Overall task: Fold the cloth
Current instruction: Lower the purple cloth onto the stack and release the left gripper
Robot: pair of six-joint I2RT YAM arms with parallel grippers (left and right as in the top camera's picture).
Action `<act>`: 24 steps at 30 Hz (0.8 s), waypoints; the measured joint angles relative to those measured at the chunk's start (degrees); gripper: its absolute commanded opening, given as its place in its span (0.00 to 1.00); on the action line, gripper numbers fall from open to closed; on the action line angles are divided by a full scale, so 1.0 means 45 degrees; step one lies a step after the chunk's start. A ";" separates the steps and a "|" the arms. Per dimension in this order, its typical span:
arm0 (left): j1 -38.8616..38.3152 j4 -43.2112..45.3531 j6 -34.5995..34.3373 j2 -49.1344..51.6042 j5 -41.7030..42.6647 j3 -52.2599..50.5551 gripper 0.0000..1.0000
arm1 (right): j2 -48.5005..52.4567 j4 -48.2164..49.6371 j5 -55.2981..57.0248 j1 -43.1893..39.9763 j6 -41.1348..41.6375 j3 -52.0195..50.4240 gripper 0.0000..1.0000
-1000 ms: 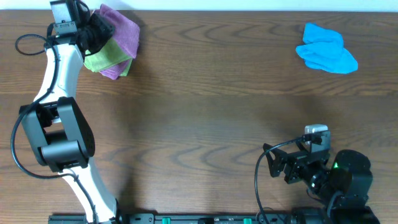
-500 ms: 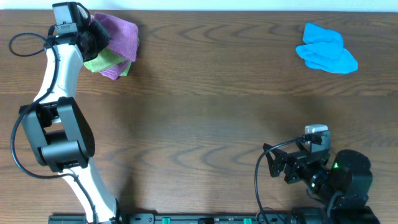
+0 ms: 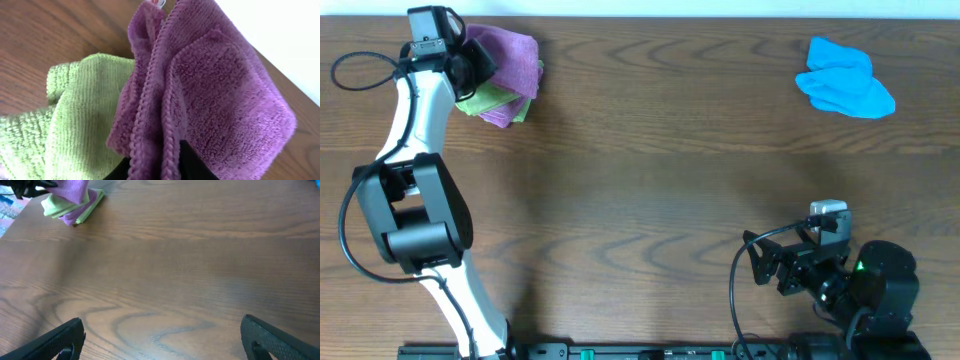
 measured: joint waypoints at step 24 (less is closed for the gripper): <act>0.0680 -0.0724 0.0816 0.0005 -0.0437 0.0000 0.50 | 0.0000 0.0000 0.0000 0.0000 0.0000 0.0000 0.99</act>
